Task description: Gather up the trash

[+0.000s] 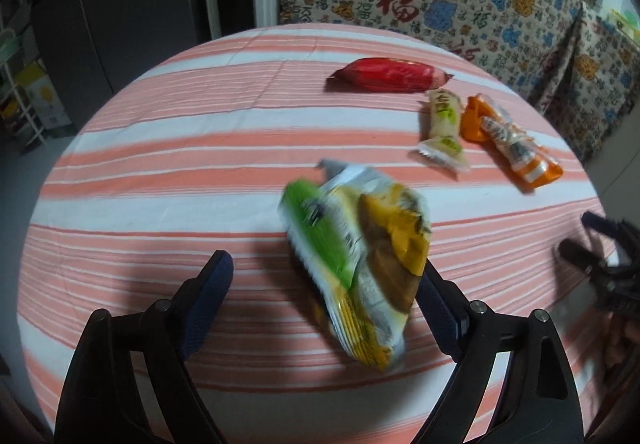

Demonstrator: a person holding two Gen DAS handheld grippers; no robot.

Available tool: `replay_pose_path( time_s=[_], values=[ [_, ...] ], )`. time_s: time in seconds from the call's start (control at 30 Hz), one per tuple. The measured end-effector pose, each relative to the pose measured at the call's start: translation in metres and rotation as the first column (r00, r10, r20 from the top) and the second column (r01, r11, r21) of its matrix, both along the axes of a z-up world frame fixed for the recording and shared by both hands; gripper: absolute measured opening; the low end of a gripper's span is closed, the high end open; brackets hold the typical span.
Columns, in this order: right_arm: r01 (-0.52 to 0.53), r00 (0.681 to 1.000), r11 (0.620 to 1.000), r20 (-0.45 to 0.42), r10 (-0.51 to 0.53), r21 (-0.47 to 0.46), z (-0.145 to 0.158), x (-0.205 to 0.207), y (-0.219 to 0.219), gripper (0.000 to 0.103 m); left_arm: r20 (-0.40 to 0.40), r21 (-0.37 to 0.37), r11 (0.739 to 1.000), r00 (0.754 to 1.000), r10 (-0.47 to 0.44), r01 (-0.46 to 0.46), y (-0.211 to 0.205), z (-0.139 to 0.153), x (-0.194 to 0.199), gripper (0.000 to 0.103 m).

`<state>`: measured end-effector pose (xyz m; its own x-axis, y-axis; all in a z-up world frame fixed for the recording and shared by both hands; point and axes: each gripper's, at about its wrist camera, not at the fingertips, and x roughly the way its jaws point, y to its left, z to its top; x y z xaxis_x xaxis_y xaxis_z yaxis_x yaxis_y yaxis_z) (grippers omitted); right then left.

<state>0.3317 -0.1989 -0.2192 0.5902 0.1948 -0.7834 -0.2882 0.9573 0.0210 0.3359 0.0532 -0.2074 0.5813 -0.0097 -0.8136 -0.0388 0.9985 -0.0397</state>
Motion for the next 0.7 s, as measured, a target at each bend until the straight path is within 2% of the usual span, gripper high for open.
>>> replay_pose_path(
  time_s=[0.1,0.17,0.27,0.37,0.43,0.5,0.57,0.7],
  values=[
    [-0.034,0.999,0.999,-0.007,0.034,0.019,0.008,0.011,0.003,0.095,-0.005,0.039,0.999,1.0,-0.013,0.014,0.005,-0.002,-0.007,0.091],
    [-0.063,0.998,0.998,0.021,0.063,0.019,0.023,0.021,0.012,0.095,-0.011,0.059,0.998,1.0,-0.027,0.027,0.006,-0.002,-0.011,0.091],
    [-0.114,0.993,0.993,0.022,0.114,0.01,0.037,0.043,0.036,0.095,-0.014,0.057,0.998,0.999,-0.041,0.041,0.008,-0.002,-0.017,0.094],
    [-0.154,0.988,0.988,-0.012,0.153,-0.029,0.029,0.062,0.06,0.093,-0.014,0.057,0.996,0.997,-0.072,0.073,0.004,-0.003,-0.02,0.1],
    [-0.176,0.984,0.982,-0.037,0.174,-0.073,0.017,0.069,0.071,0.078,-0.005,0.058,0.995,0.997,-0.083,0.083,0.003,-0.004,-0.021,0.102],
    [-0.192,0.98,0.977,-0.068,0.186,-0.097,0.005,0.069,0.074,0.077,0.005,0.057,0.995,0.997,-0.083,0.082,0.003,-0.004,-0.02,0.103],
    [-0.167,0.985,0.984,-0.048,0.165,-0.057,0.003,0.063,0.064,0.077,0.01,0.057,0.995,0.997,-0.082,0.081,0.004,-0.004,-0.017,0.103],
    [-0.137,0.99,0.989,0.009,0.137,-0.047,0.003,0.042,0.05,0.078,0.013,0.058,0.996,0.998,-0.061,0.06,0.008,-0.003,-0.012,0.103]
  ],
)
